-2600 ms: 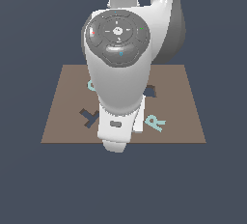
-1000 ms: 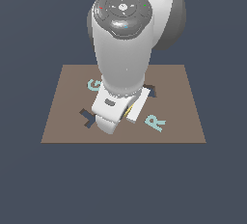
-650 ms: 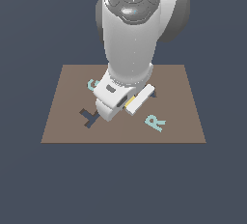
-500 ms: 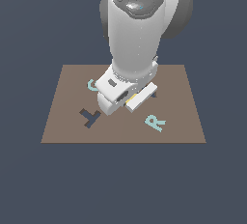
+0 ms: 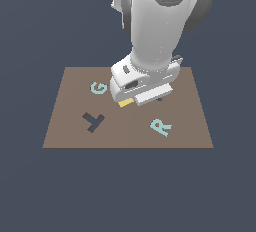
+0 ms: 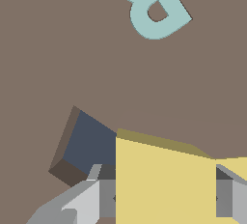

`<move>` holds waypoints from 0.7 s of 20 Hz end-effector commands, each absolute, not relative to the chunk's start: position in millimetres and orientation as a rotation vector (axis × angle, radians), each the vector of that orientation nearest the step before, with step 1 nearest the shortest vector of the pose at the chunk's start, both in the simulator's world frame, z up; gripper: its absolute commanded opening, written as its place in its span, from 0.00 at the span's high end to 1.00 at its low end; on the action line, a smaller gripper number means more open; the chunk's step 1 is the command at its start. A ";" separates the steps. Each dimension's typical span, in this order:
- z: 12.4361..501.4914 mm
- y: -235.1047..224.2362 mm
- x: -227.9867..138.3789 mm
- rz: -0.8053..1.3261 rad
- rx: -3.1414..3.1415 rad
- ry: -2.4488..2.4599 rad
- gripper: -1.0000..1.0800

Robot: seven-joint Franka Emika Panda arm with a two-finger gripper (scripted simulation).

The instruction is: Insert a designated object into the corresponding slot on a board.

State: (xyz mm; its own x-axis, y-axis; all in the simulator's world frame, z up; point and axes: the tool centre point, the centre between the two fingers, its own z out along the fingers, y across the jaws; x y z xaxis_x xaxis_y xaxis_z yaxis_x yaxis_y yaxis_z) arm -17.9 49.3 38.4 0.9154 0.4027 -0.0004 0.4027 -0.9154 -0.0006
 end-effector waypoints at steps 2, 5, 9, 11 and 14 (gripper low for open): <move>39.2 59.8 -23.1 0.000 -3.103 -0.489 1.00; 39.5 67.8 -26.0 0.000 -3.118 -0.380 1.00; 39.9 76.8 -28.2 0.000 -3.130 -0.260 1.00; 40.0 80.6 -28.9 0.000 -3.134 -0.211 1.00; 40.2 85.1 -29.5 0.000 -3.137 -0.152 1.00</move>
